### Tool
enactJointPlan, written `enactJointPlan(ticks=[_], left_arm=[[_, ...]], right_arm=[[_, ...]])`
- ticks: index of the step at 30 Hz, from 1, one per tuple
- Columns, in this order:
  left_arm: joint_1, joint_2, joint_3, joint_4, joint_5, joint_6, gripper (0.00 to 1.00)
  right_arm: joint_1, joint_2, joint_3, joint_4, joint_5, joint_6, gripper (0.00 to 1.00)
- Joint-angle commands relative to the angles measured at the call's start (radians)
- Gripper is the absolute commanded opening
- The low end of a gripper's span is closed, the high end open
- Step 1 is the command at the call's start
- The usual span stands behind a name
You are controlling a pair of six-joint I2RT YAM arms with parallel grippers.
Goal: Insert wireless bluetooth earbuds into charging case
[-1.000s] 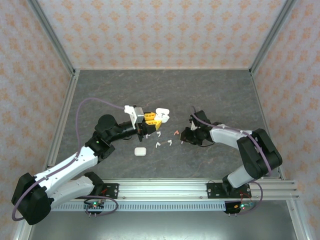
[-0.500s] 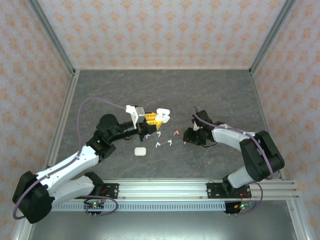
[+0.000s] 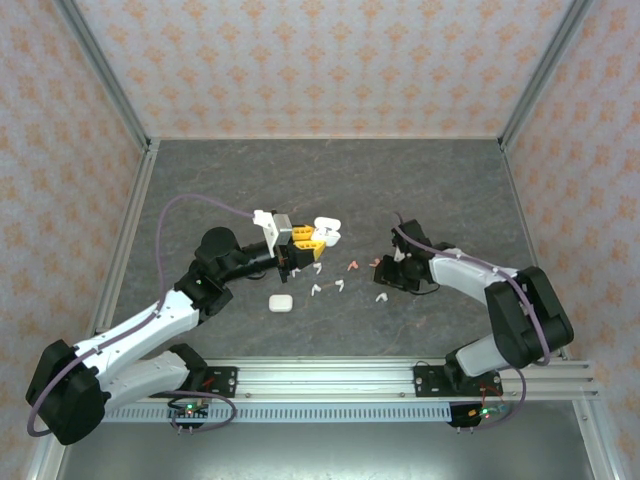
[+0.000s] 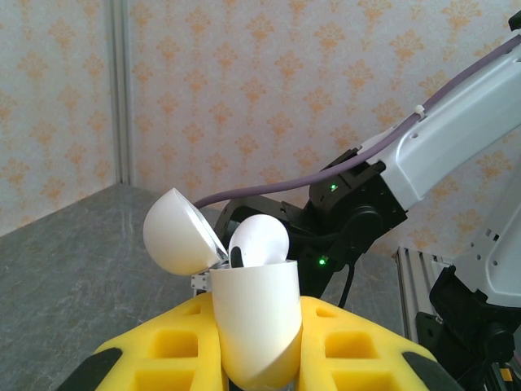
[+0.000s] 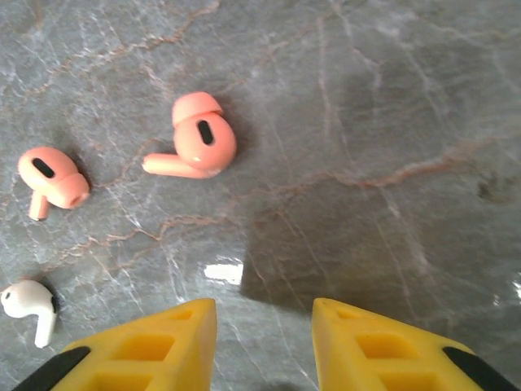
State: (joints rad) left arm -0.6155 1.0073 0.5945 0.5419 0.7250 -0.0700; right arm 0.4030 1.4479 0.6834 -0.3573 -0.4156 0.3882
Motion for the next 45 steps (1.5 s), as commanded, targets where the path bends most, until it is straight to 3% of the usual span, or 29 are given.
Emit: enactJointPlan(ticks=[1, 7, 15, 27, 45], left_arm=[[-0.003, 0.005, 0.038, 0.032, 0.004, 0.002, 0.0], [-0.003, 0.001, 0.034, 0.035, -0.007, 0.005, 0.0], [-0.003, -0.004, 0.03, 0.033, -0.009, 0.003, 0.0], [-0.003, -0.002, 0.033, 0.036, -0.008, 0.002, 0.0], [-0.002, -0.004, 0.033, 0.03, -0.01, 0.007, 0.0]], right_arm=[[-0.007, -0.045, -0.017, -0.081, 0.047, -0.008, 0.37], [-0.007, -0.102, 0.001, -0.136, 0.037, -0.011, 0.42], [0.016, -0.12, -0.043, -0.147, -0.073, 0.042, 0.46], [0.079, -0.149, -0.006, -0.167, -0.078, 0.056, 0.37], [0.099, -0.055, 0.041, -0.093, -0.073, 0.045, 0.37]])
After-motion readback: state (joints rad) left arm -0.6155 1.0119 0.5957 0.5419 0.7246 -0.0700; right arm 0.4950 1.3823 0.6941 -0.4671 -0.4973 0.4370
